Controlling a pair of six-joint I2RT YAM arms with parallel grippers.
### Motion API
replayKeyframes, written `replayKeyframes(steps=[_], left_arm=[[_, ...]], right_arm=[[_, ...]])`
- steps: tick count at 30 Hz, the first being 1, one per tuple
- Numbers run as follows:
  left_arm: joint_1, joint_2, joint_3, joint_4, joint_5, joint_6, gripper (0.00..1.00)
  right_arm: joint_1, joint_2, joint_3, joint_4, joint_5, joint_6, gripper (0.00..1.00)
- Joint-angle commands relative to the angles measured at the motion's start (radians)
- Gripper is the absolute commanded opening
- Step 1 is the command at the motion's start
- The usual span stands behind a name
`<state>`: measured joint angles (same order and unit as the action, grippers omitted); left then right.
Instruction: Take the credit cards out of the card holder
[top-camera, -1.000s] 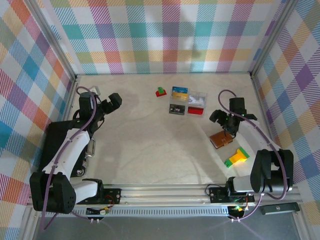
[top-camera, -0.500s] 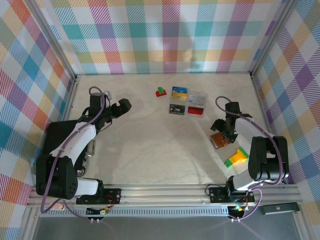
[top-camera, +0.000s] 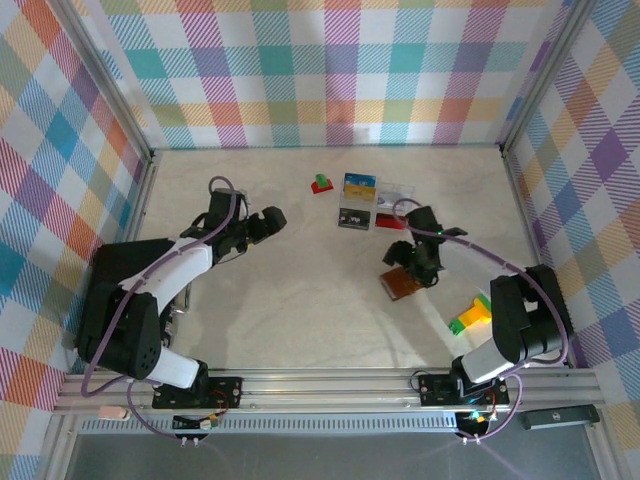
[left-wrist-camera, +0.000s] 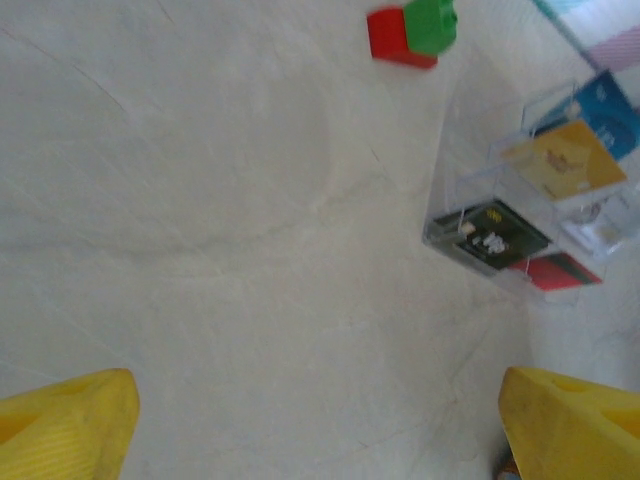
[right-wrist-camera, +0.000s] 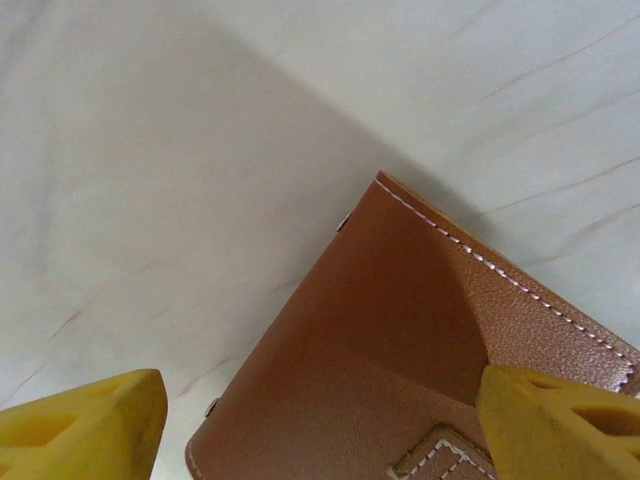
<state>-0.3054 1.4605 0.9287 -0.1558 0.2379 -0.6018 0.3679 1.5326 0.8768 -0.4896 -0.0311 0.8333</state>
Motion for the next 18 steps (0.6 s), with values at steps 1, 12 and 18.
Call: replayKeyframes(steps=[1, 12, 18], left_arm=[[-0.062, 0.025, 0.025, 0.008, -0.003, -0.065, 0.91], [-0.314, 0.166, 0.037, 0.094, 0.066, -0.312, 0.73], [-0.399, 0.268, 0.052, 0.175, 0.136, -0.37, 0.68]], right_arm=[[0.072, 0.041, 0.004, 0.045, -0.139, 0.169, 0.81], [0.048, -0.055, 0.121, -0.118, 0.021, -0.115, 0.72], [0.019, -0.006, 0.086, -0.152, -0.003, -0.248, 0.62]])
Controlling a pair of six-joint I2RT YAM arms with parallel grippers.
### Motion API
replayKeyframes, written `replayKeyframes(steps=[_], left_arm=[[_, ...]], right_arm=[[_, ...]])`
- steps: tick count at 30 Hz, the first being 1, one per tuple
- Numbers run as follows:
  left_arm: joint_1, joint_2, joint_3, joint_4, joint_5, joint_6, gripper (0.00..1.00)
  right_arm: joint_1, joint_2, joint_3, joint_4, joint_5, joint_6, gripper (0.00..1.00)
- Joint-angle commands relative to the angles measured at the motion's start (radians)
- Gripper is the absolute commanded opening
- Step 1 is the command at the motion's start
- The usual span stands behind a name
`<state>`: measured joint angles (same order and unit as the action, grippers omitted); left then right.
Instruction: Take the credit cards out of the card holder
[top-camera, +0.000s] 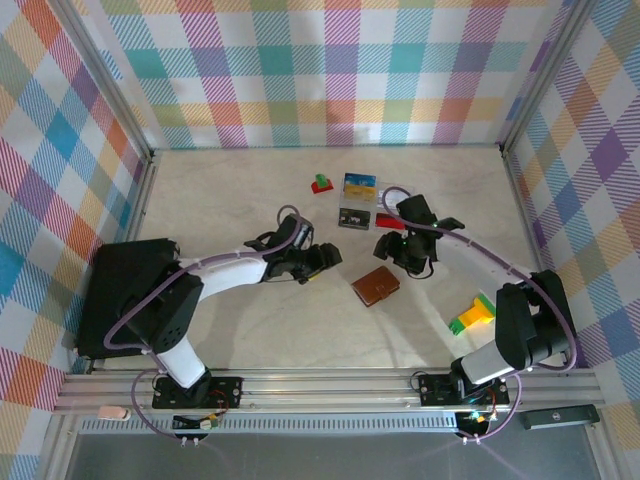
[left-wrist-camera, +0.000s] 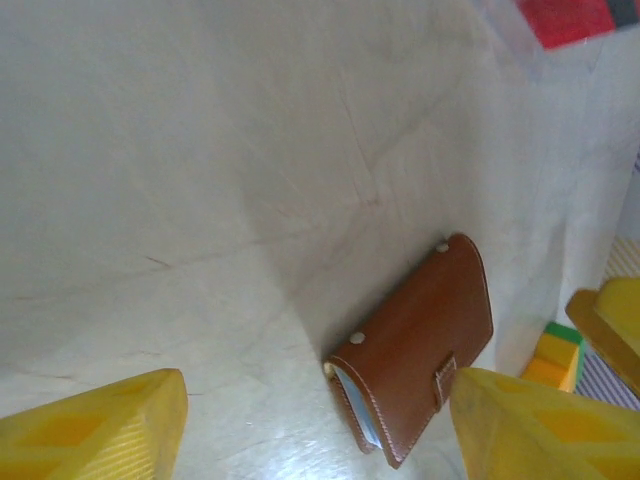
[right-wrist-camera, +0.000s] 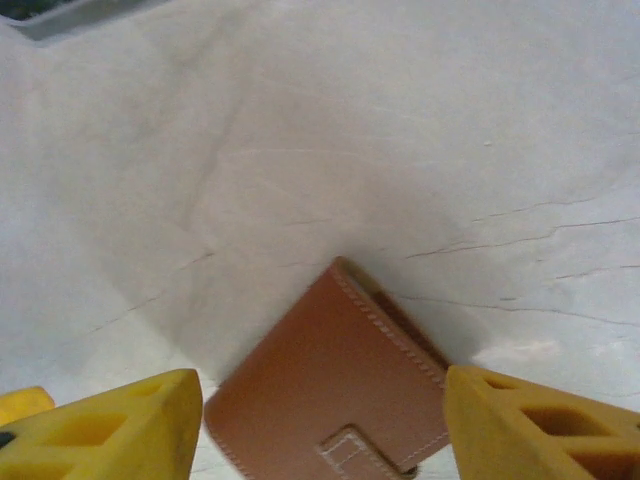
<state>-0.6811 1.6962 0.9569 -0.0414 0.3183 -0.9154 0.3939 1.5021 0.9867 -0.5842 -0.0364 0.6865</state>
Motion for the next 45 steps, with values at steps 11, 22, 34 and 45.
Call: replayKeyframes(steps=[11, 22, 34, 45], left_arm=[[-0.043, 0.146, 0.06, 0.118, 0.156, -0.069, 0.6], [-0.043, 0.076, 0.015, -0.016, 0.085, 0.001, 0.61], [-0.049, 0.091, 0.011, 0.032, 0.162, 0.006, 0.55], [-0.058, 0.124, 0.029, 0.03, 0.191, 0.017, 0.5]], right_arm=[[-0.014, 0.102, -0.098, -0.009, -0.13, -0.114, 0.41], [-0.006, 0.065, -0.171, 0.101, -0.307, 0.119, 0.35], [-0.005, 0.087, -0.18, 0.091, -0.293, 0.075, 0.32], [-0.006, 0.139, -0.198, 0.082, -0.241, 0.064, 0.29]])
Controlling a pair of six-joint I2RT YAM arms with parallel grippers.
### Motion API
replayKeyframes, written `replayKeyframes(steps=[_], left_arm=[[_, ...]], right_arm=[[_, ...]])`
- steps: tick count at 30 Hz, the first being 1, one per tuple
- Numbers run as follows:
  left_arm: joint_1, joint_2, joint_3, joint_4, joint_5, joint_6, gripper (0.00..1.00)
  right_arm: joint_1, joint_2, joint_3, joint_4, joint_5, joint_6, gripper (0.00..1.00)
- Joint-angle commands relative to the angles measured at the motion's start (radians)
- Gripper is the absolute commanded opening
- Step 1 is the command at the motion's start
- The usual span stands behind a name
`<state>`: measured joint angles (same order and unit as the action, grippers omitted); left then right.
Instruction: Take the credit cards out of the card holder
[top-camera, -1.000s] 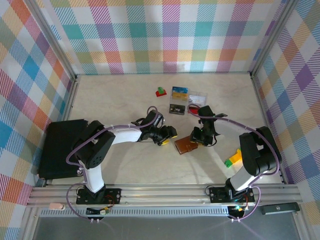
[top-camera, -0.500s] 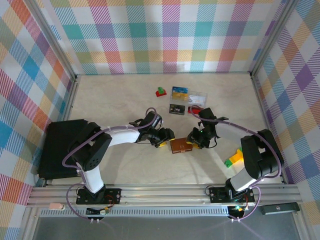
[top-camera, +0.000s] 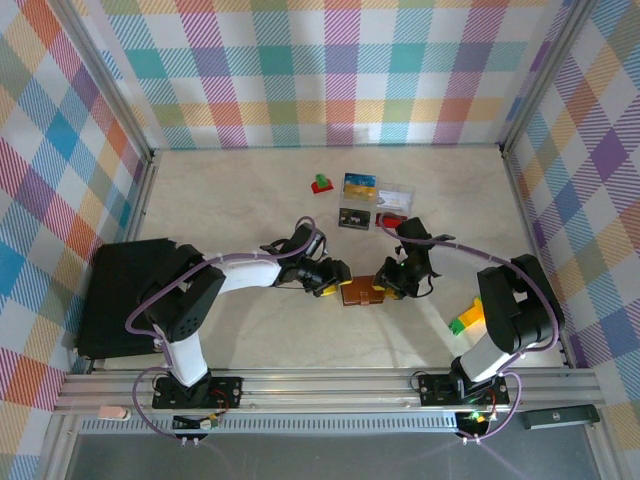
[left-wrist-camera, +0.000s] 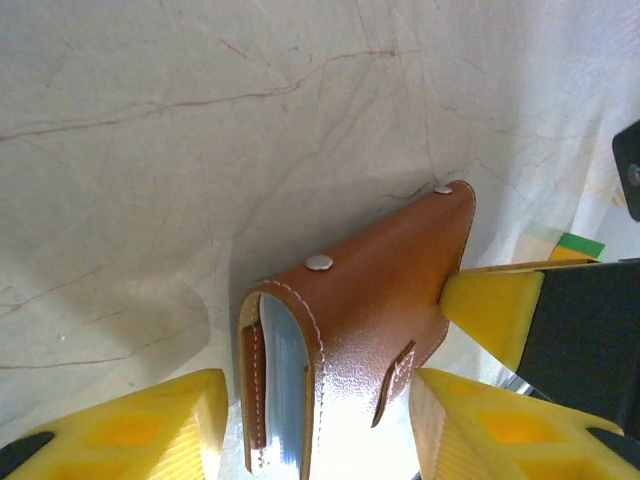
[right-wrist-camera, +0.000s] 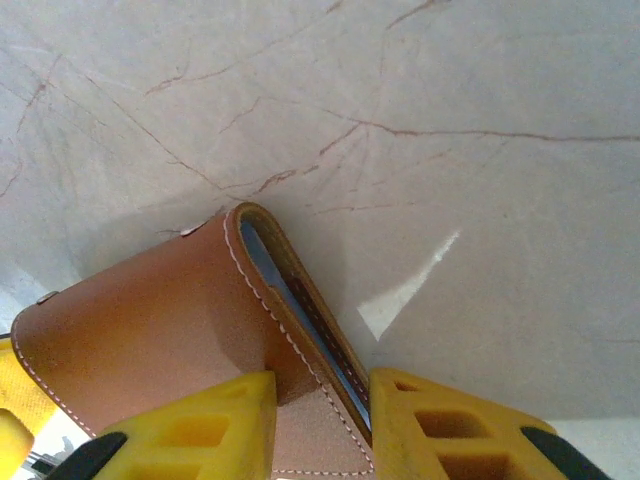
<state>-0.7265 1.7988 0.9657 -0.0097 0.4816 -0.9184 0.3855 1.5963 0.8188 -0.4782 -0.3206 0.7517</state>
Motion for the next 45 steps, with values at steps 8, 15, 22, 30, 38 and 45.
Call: replayKeyframes(steps=[8, 15, 22, 30, 38, 45], left_arm=[[-0.019, 0.043, 0.04, -0.016, 0.03, 0.039, 0.49], [-0.019, 0.071, 0.049, 0.001, 0.06, 0.047, 0.46], [-0.019, 0.075, 0.054, 0.054, 0.107, 0.047, 0.45], [-0.019, 0.021, 0.035, 0.082, 0.109, 0.076, 0.44], [-0.019, -0.015, 0.038, -0.068, -0.03, 0.136, 0.47], [-0.02, 0.033, 0.048, -0.056, -0.003, 0.112, 0.5]], right_arm=[[0.003, 0.05, -0.039, -0.02, 0.072, 0.01, 0.26], [0.0, 0.057, -0.035, -0.022, 0.071, 0.001, 0.26], [-0.002, 0.053, -0.033, -0.02, 0.071, -0.002, 0.26], [-0.011, 0.035, -0.038, 0.001, 0.07, 0.0, 0.26], [-0.02, 0.027, -0.049, -0.007, 0.094, 0.009, 0.24], [-0.029, 0.042, -0.063, -0.005, 0.102, 0.012, 0.23]])
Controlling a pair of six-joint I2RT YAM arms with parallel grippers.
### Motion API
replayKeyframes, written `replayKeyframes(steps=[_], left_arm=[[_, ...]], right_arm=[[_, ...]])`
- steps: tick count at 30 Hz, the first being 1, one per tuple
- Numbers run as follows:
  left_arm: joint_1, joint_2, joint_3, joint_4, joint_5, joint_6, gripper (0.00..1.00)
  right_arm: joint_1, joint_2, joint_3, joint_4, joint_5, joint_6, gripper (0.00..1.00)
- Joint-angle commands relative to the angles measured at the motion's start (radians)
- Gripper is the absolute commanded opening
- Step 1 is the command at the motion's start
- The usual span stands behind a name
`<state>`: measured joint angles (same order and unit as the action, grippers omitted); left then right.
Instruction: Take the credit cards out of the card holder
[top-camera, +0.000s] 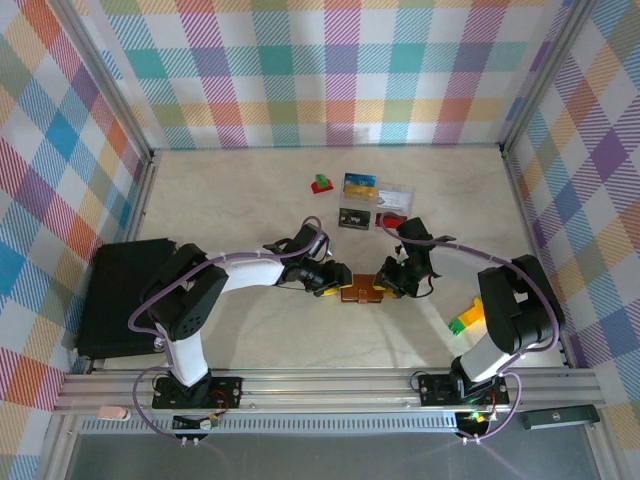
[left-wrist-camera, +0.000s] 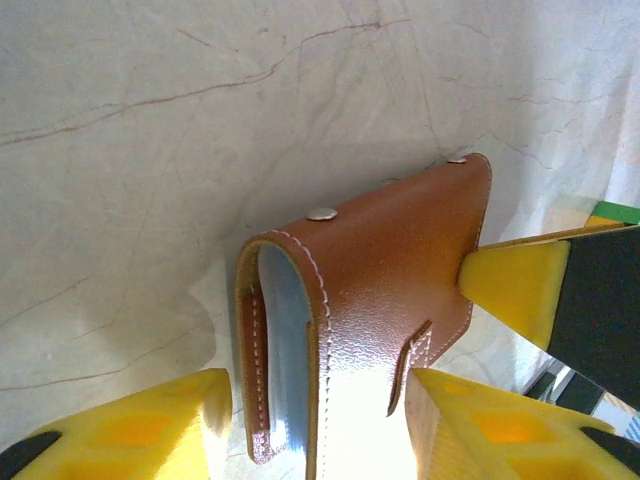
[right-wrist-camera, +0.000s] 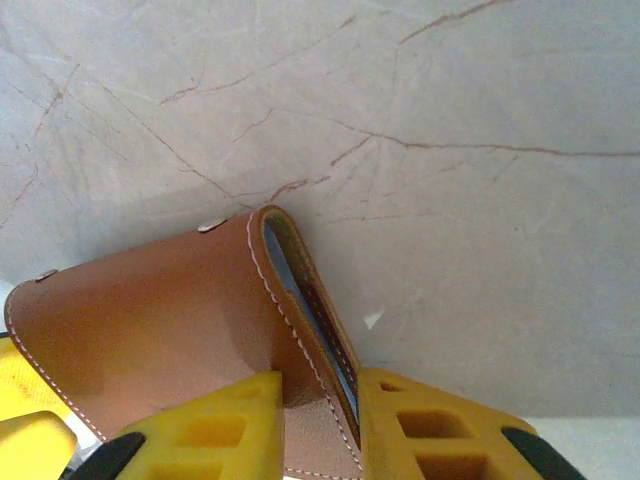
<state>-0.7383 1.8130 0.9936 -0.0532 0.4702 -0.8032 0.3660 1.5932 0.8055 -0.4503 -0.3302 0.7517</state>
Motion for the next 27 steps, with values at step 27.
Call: replayKeyframes(steps=[27], left_arm=[[-0.013, 0.0, 0.006, 0.158, 0.129, -0.033, 0.38]], right_arm=[[-0.035, 0.008, -0.066, -0.005, 0.089, -0.003, 0.23]])
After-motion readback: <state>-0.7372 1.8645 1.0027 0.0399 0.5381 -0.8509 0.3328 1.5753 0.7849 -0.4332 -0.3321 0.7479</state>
